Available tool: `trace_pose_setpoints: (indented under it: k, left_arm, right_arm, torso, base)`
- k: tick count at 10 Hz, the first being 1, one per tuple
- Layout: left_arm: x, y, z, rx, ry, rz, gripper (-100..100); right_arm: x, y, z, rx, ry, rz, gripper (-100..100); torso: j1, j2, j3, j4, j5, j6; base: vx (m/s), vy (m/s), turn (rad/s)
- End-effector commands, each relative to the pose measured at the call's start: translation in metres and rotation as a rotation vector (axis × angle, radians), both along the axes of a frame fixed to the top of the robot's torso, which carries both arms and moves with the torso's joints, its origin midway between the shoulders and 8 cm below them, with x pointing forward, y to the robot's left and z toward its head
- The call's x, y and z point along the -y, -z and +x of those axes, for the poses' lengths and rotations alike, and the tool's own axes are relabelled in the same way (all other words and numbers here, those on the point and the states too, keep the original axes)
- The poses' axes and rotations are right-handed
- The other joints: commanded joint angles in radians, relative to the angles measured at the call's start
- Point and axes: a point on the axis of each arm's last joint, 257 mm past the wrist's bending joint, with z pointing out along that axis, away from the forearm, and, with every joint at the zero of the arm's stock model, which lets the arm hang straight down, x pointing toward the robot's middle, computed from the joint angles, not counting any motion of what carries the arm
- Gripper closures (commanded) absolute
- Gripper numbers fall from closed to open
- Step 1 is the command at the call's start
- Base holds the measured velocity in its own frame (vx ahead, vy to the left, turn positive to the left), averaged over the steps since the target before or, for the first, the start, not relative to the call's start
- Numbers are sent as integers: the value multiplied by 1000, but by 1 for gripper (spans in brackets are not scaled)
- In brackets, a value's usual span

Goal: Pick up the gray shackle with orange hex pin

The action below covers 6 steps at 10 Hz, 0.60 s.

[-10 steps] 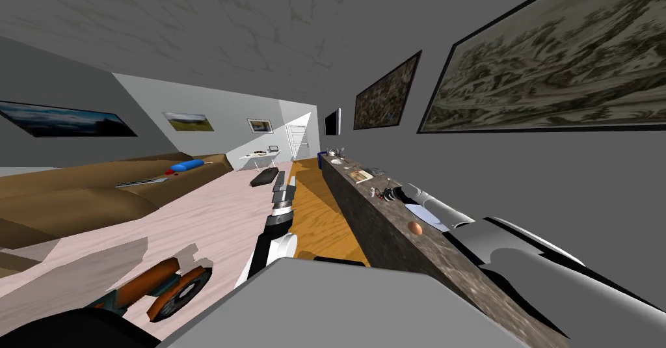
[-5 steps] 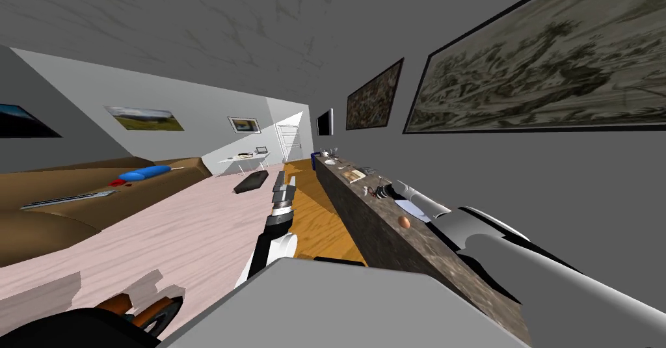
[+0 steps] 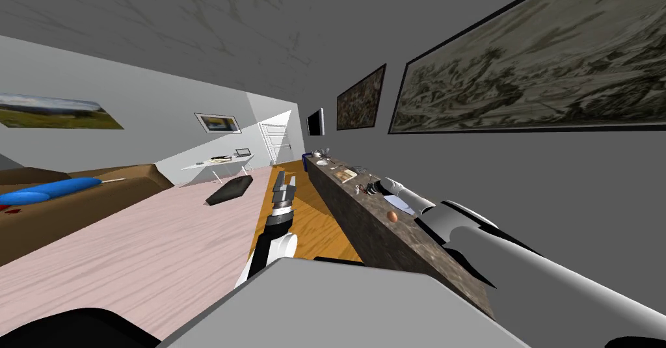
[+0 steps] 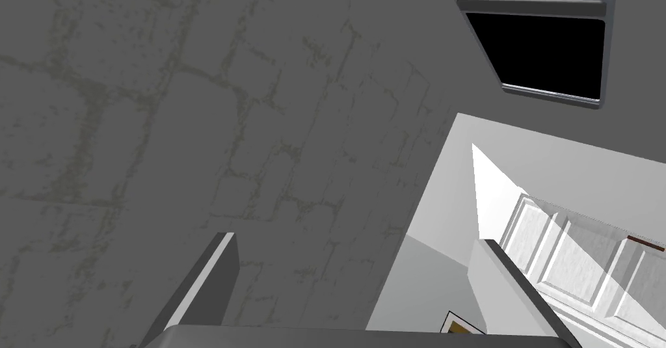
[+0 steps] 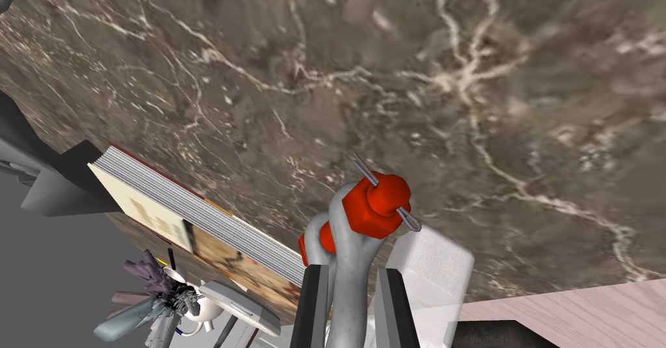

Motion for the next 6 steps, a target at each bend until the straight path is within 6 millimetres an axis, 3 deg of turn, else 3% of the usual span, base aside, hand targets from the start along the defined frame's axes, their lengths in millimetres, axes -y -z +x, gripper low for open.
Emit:
trace_pose_setpoints:
  k: [1, 2, 3, 4, 5, 6]
  left_arm:
    - [0, 0, 0, 0, 0, 0, 0]
    - [0, 0, 0, 0, 0, 0, 0]
    - [0, 0, 0, 0, 0, 0, 0]
    - [0, 0, 0, 0, 0, 0, 0]
    - [0, 0, 0, 0, 0, 0, 0]
    - [0, 0, 0, 0, 0, 0, 0]
  right_arm:
    - [-6, 1, 3, -1, -10, -5, 100]
    - [-44, -8, 11, 11, -69, -21, 100]
    - [-48, -7, 10, 9, -73, -17, 100]
    - [-79, -16, 16, 22, -124, -40, 100]
    - [-90, -16, 16, 23, -136, -32, 100]
    - [-78, -16, 14, 21, -123, -33, 100]
  torso:
    - [0, 0, 0, 0, 0, 0]
    - [0, 0, 0, 0, 0, 0]
    - [0, 0, 0, 0, 0, 2]
    - [0, 0, 0, 0, 0, 0]
    - [-1, -1, 0, 0, 0, 1]
    - [0, -1, -1, 0, 0, 0]
  base:
    - [17, -11, -17]
    - [32, -35, -373]
    - [36, -22, -242]
    - [52, -37, -323]
    - [54, -24, -196]
    - [20, -4, -10]
